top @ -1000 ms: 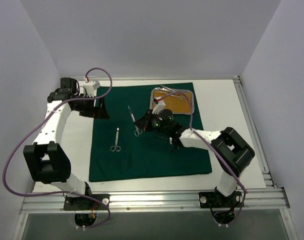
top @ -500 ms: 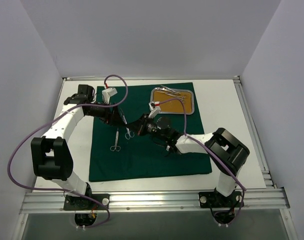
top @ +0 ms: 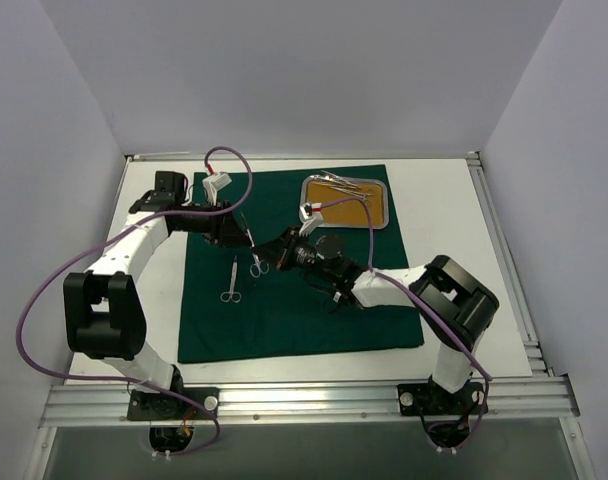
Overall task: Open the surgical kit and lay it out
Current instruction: Place the medical item in the surgical kit.
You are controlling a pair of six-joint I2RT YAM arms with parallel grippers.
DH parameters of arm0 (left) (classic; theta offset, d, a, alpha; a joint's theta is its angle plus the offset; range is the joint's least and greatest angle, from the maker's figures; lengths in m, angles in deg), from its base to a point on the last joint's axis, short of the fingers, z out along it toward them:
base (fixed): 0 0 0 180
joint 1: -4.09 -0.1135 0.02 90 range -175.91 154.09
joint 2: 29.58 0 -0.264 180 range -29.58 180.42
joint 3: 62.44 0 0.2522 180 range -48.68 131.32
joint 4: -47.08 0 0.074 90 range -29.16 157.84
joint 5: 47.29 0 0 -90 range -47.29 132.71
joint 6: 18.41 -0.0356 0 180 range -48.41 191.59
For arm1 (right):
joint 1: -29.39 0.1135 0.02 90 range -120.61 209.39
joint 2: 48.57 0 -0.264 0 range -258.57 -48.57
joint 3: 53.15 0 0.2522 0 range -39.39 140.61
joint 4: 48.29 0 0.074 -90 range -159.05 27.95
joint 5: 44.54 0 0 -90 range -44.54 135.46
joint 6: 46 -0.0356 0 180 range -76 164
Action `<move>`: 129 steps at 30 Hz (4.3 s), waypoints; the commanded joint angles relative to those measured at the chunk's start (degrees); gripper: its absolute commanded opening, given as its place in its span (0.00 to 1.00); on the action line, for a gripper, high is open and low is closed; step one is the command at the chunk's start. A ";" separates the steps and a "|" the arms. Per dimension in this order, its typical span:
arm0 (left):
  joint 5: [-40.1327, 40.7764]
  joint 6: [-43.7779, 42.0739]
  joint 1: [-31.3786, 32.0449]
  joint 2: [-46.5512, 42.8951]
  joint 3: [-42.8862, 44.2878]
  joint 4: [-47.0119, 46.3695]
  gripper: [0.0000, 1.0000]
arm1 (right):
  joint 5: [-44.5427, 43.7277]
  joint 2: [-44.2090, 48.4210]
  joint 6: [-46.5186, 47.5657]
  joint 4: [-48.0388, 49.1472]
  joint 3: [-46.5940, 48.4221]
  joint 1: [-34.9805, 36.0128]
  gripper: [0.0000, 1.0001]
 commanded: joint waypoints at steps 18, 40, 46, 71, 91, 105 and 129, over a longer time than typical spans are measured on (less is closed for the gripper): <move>-5.26 1.59 0.28 -2.46 0.43 -2.75 0.02 | 3.21 -3.10 -1.97 7.84 3.33 -0.04 0.00; 4.93 17.67 0.54 -0.61 -0.44 -7.74 0.02 | -9.26 -3.10 9.96 -18.41 13.51 3.73 0.26; 11.78 20.57 2.64 -3.34 -2.99 -11.53 0.02 | -15.94 -3.80 13.14 -27.90 18.27 6.99 0.27; 25.22 14.25 2.92 -2.99 2.62 -0.47 0.94 | -29.57 -8.02 9.46 -48.41 26.36 9.54 0.00; 34.64 10.64 -3.33 -8.26 7.46 5.69 0.94 | -32.55 -15.49 -0.39 -62.38 31.28 10.06 0.00; 33.15 10.73 -3.50 -7.47 7.73 6.05 0.94 | -33.61 -17.69 1.10 -63.27 33.92 8.83 0.00; 31.56 10.73 -4.29 -6.51 7.64 6.31 0.94 | -34.58 -14.53 0.31 -63.62 28.30 8.04 0.00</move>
